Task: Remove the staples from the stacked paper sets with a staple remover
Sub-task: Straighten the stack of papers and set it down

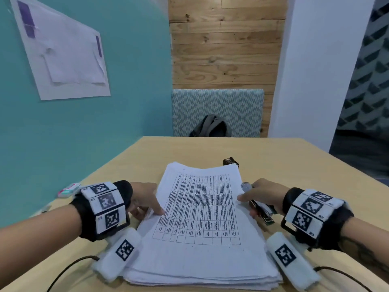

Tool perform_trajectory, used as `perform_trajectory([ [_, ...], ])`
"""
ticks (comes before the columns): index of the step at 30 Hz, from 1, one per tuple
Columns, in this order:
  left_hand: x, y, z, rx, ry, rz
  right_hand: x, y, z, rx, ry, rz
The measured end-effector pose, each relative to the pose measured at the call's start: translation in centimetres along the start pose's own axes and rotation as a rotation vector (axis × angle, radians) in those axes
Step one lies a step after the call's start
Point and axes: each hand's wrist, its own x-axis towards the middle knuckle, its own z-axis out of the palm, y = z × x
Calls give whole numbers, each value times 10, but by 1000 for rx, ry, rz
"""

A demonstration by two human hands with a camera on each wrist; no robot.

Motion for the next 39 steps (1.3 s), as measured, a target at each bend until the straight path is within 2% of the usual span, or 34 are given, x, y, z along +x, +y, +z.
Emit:
perform_trajectory([
  [3,2,25,20,2,-71,84,-2,24,-19,-35,42,34],
  [7,11,49,39,74,-94,120,-6,41,-42,-58,41,90],
  [9,13,53,41,170,-97,125,-6,43,-51,-129,14,130],
  [11,13,54,38,253,-100,122,-5,40,-60,-273,48,150],
  [14,12,53,34,251,-113,111,-5,25,-68,-267,128,110],
  [16,11,54,34,270,-110,113,-6,8,-63,-315,142,60],
  [19,10,57,36,316,-93,111,0,-21,-39,-375,1,-41],
  [21,9,58,37,329,-91,106,1,-41,-18,-546,-100,-116],
  [23,7,58,37,333,-86,107,5,-53,4,-691,-130,-182],
  [28,10,57,39,336,-73,124,26,-57,36,-918,-113,-267],
  [39,11,61,39,357,-88,120,30,-59,30,-1006,-43,-256],
])
